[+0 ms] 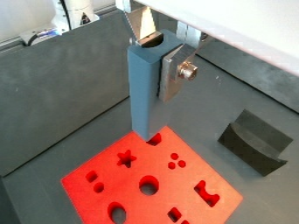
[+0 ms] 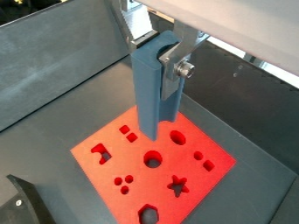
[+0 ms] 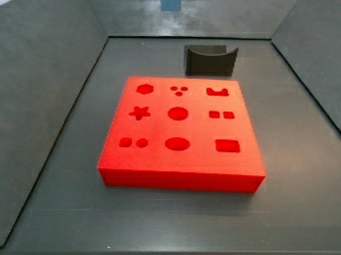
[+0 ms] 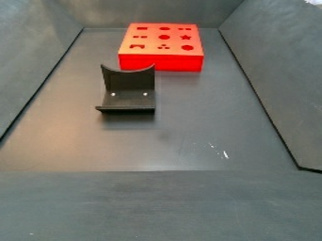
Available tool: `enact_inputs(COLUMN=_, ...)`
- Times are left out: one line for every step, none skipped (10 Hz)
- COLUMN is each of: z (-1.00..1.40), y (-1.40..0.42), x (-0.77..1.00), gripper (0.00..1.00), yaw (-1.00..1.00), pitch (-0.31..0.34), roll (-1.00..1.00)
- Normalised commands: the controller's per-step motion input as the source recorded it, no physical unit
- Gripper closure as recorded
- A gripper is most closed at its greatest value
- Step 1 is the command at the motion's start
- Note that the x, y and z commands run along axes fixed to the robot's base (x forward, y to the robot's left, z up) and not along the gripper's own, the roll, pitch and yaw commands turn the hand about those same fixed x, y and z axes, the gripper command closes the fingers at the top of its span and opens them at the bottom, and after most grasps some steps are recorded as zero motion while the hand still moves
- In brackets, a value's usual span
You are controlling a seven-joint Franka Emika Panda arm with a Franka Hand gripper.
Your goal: Insert the arch object.
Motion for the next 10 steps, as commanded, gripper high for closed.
enact_inputs(z=-0.89, y=0.08, x=0.31, gripper=1.0, yaw=-0.24, pitch=-0.071, roll=0.11)
enact_inputs(z=-0.9, y=0.1, x=0.27, gripper=1.0, yaw=-0.24, pitch=-0.061, roll=0.15)
enact_inputs(z=-0.9, y=0.09, x=0.29, gripper=1.0, yaw=-0.24, pitch=-0.064, roll=0.15)
enact_inputs(z=-0.91, y=0.08, x=0.43, gripper=1.0, yaw=-0.26, pitch=-0.053, roll=0.13)
enact_inputs(z=-0.71, y=0.12, x=0.67, gripper=1.0, yaw=-0.45, pitch=0.0, roll=0.07)
enact_inputs(z=-0.52, y=0.2, x=0.56, gripper=1.0, yaw=-0.66, pitch=0.0, roll=0.0)
enact_inputs(z=-0.42, y=0.25, x=0.51, gripper=1.0, yaw=-0.72, pitch=0.0, roll=-0.03)
enact_inputs(z=-0.33, y=0.21, x=0.51, gripper=1.0, yaw=-0.71, pitch=0.0, roll=-0.08)
enact_inputs(z=-0.27, y=0.19, x=0.51, gripper=1.0, yaw=-0.68, pitch=0.016, roll=-0.12)
enact_inputs(z=-0.27, y=0.18, x=0.5, gripper=1.0, yaw=-0.68, pitch=0.024, roll=-0.12)
